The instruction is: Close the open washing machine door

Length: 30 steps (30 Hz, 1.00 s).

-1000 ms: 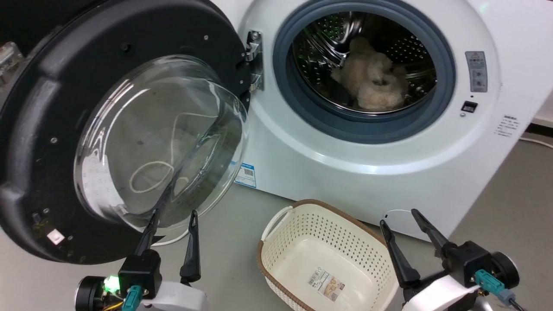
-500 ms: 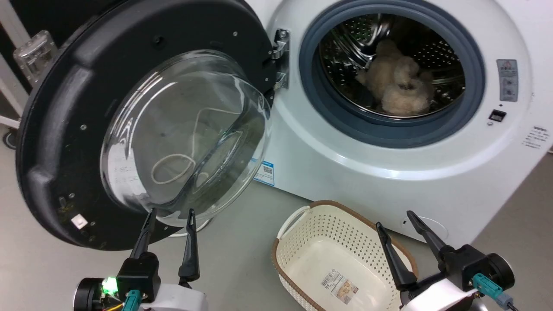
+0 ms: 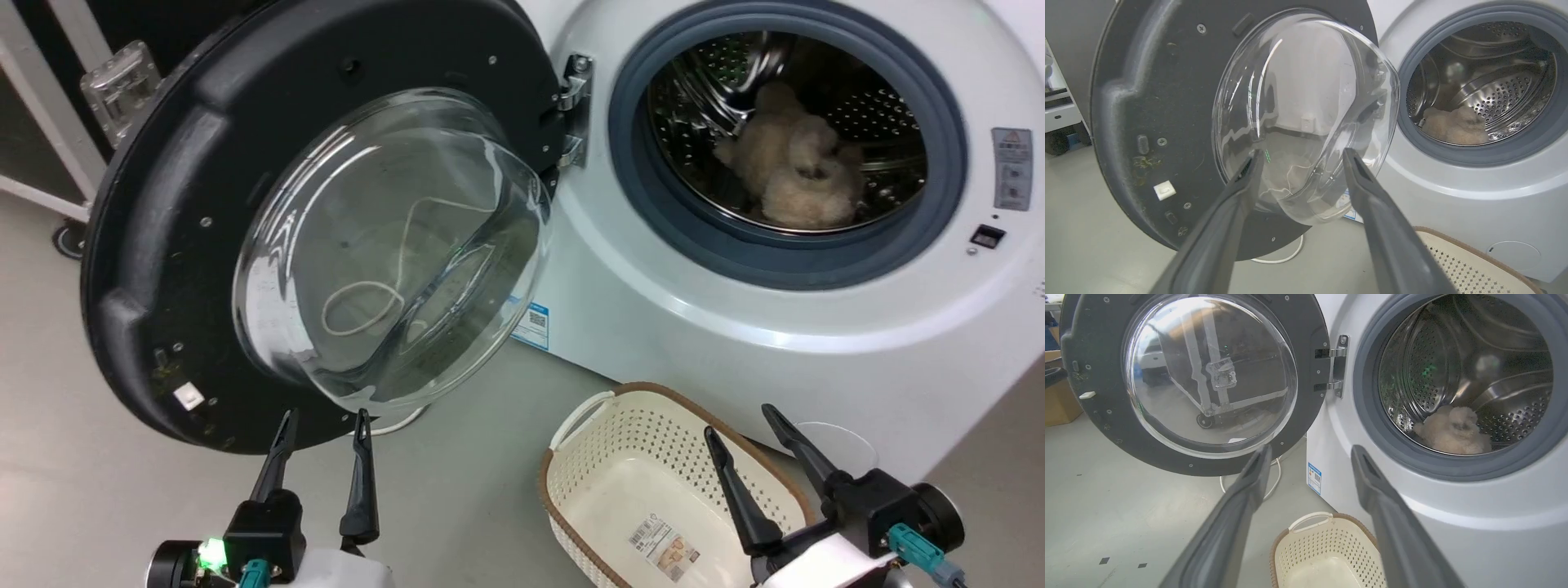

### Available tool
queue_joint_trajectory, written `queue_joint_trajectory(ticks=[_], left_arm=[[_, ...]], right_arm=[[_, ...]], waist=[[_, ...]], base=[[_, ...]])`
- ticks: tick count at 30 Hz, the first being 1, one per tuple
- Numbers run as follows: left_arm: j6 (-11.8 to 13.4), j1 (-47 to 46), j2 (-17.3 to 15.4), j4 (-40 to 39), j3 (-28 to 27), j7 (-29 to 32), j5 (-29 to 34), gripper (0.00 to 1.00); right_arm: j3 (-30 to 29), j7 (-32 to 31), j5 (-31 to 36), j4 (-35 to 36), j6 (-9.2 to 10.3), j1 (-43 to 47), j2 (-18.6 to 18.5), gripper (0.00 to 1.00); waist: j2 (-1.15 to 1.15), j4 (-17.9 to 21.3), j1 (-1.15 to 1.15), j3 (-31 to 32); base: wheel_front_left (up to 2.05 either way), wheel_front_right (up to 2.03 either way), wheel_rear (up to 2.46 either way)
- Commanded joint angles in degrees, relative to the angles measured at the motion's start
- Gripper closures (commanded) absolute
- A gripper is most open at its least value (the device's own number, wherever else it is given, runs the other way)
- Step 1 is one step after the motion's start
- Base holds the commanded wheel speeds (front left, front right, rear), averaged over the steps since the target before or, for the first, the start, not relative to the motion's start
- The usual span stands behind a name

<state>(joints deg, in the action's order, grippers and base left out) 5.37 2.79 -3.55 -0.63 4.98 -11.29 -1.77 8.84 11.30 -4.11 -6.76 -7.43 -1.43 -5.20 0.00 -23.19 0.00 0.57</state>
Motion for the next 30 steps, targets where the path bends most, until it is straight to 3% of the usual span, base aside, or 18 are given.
queue_joint_trajectory(ticks=[1, 5, 6, 7, 8, 11, 18, 24, 30], left_arm=[[0.21, 0.17, -0.09, 0.12, 0.23, -0.65, -0.2, 0.0], [0.38, 0.12, -0.03, 0.08, 0.52, -1.13, -0.26, 0.0], [0.3, 0.14, -0.01, 0.05, 0.65, -1.25, -0.36, 0.15], [0.22, 0.12, 0.0, -0.08, 0.78, -1.37, -0.39, 0.72], [0.15, 0.11, 0.0, -0.25, 0.88, -1.49, -0.41, 1.0], [-0.19, -0.01, -0.13, -0.9, 0.84, -1.85, -0.6, 1.0], [-0.48, -3.72, 0.22, -10.48, -6.02, -2.93, -7.1, 1.0], [-3.21, -12.22, 0.13, -11.87, -16.82, -3.65, -19.9, 1.0], [-3.66, -23.68, -6.48, -3.86, -26.54, 2.87, -32.06, 1.0]], right_arm=[[0.3, 0.65, -0.35, -0.25, -0.04, -0.82, -0.25, 0.0], [0.62, 1.12, -0.47, -0.46, -0.05, -0.81, -0.3, 0.0], [0.69, 1.24, -0.52, -0.51, -0.05, -0.81, -0.34, 0.0], [0.75, 1.36, -0.57, -0.55, -0.05, -0.81, -0.39, 0.0], [0.8, 1.48, -0.63, -0.61, -0.05, -0.81, -0.44, 0.0], [0.83, 1.84, -0.75, -0.73, -0.05, -0.76, -0.56, 0.0], [-0.01, 2.92, -0.58, -0.07, -0.05, 0.24, -1.36, 0.0], [-1.26, 3.63, -0.68, 0.88, -0.06, 1.05, -1.68, 0.0], [-0.75, 3.7, -0.81, 1.75, -0.06, -0.19, -2.43, 0.0]], waist=[[0.0, -0.4, 0.0, -0.03], [0.0, -1.42, 0.0, -0.1], [0.0, -1.68, 0.0, -0.13], [0.0, -1.95, 0.0, -0.16], [0.0, -2.21, 0.0, -0.2], [0.0, -3.02, 0.0, -0.35], [0.0, -5.19, 0.0, -1.96], [0.0, -6.28, 0.0, -3.78], [0.0, -3.81, 0.0, -6.51]], base=[[0.0, 0.0, 0.0], [0.0, 0.0, 0.0], [0.0, 0.0, 0.0], [0.0, 0.0, 0.0], [0.0, 0.0, 0.0], [0.0, 0.0, 0.0], [0.0, 0.0, 0.0], [0.0, 0.0, 0.0], [0.0, 0.0, 0.0]])
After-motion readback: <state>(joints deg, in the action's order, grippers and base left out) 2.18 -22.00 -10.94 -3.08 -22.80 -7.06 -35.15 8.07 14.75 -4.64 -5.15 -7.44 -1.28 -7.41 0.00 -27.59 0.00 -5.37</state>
